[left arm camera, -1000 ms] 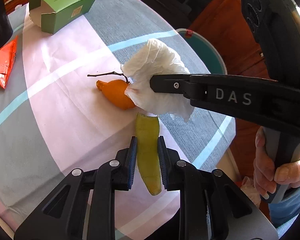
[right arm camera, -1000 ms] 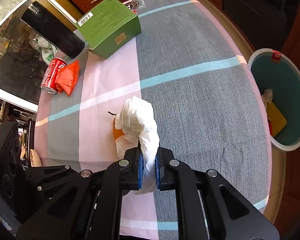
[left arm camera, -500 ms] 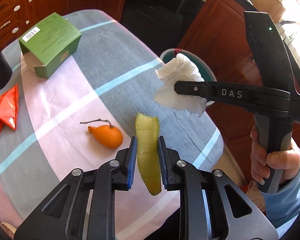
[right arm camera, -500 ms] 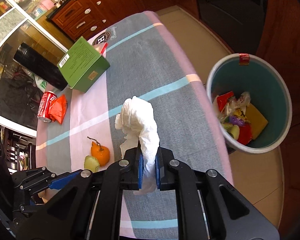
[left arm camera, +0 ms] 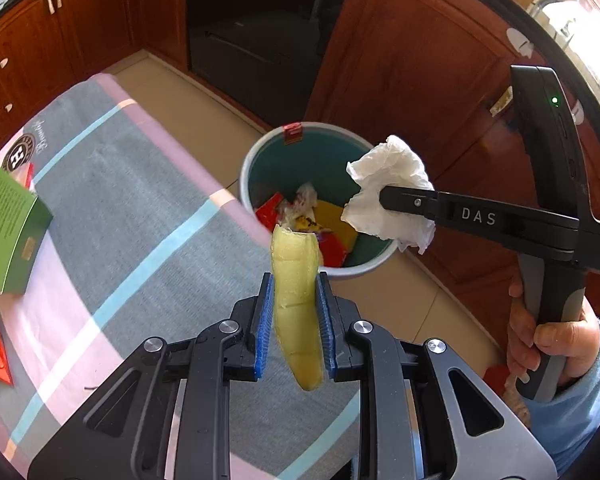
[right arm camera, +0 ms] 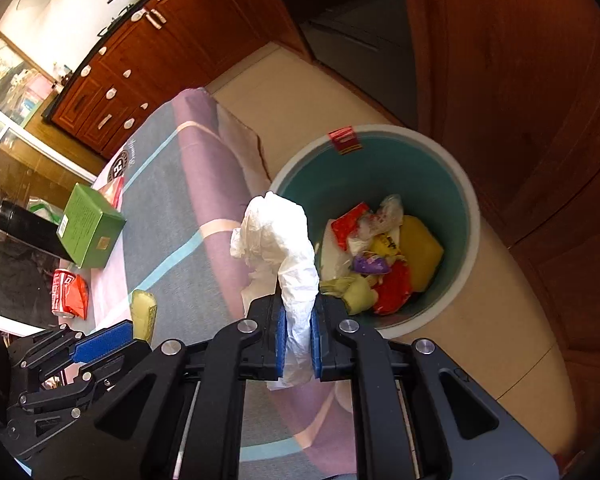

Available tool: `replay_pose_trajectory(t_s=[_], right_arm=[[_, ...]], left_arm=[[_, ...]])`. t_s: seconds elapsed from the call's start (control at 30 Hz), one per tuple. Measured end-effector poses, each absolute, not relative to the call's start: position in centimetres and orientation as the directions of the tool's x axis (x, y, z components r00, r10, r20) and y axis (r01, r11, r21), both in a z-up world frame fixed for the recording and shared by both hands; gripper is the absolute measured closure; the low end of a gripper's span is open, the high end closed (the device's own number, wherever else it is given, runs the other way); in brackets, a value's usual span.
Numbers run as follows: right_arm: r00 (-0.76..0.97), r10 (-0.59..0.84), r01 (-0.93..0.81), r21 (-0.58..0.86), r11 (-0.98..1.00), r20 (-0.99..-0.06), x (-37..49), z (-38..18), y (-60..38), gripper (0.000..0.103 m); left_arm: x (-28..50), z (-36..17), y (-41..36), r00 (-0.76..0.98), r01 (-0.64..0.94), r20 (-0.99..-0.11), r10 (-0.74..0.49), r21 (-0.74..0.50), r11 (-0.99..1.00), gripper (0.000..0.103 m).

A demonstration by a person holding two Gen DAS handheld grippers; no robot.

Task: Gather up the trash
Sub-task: 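Carry pepper and tissue over the bin and open both tools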

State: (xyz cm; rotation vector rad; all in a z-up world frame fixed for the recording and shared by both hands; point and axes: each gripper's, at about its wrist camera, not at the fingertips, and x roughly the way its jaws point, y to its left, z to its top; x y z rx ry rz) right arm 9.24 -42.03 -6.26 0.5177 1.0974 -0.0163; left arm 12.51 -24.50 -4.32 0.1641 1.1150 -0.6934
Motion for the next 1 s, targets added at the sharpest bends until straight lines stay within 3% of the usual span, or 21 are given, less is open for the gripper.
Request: replay_pose_trajectory(t_s=[0.3,0.63,0.67,0.7,0.73,0.83,0.9,1.0], right_arm=[[0.45,0.196,0.325,0.364,0.873,-0.871,9.7,-7.4,-46.3,0.093],[0.418,0.186,0.345,0.345,0.873,-0.889,10.8,-8.7,-47.8,0.092],[0.416,0.188,0.347,0.347,0.871,-0.89,10.9,-8.9,-47.9,0.091],[0.414,0.191,0.349,0.349,0.87,-0.89,11.1,-9.1,-47.9,0.091],[0.411,0.193,0.351,0.35,0.868,-0.891,11.2,-9.3,-47.9,0.091],[0.401,0.202,0.356,0.355,0.864,-0.894,11.3,-9.8,-47.8,0.091],[0.394,0.203,0.357,0.353,0.865,-0.897,11.4,-10.1,-47.7,0.091],[0.387,0.206,0.356,0.352,0.866,-0.899,11.6,-10.4,-47.6,0.091]], left_arm=[[15.1,-6.1,-30.5,0.213,0.632,-0.883,-0.417,-0.202,0.749,0.081],[16.6,-7.3,-32.0,0.192,0.622,-0.9,-0.392,-0.197,0.758,0.078],[16.7,-7.3,-31.9,0.193,0.616,-0.903,-0.385,-0.194,0.764,0.073],[16.8,-7.4,-31.8,0.193,0.611,-0.904,-0.381,-0.193,0.768,0.057],[17.0,-7.4,-31.8,0.202,0.605,-0.904,-0.377,-0.187,0.774,0.05],[17.1,-7.1,-31.3,0.228,0.595,-0.904,-0.363,-0.166,0.787,0.043],[17.3,-7.0,-31.0,0.23,0.583,-0.906,-0.355,-0.164,0.796,0.032],[18.0,-7.2,-30.6,0.246,0.565,-0.903,-0.352,-0.161,0.809,0.026]])
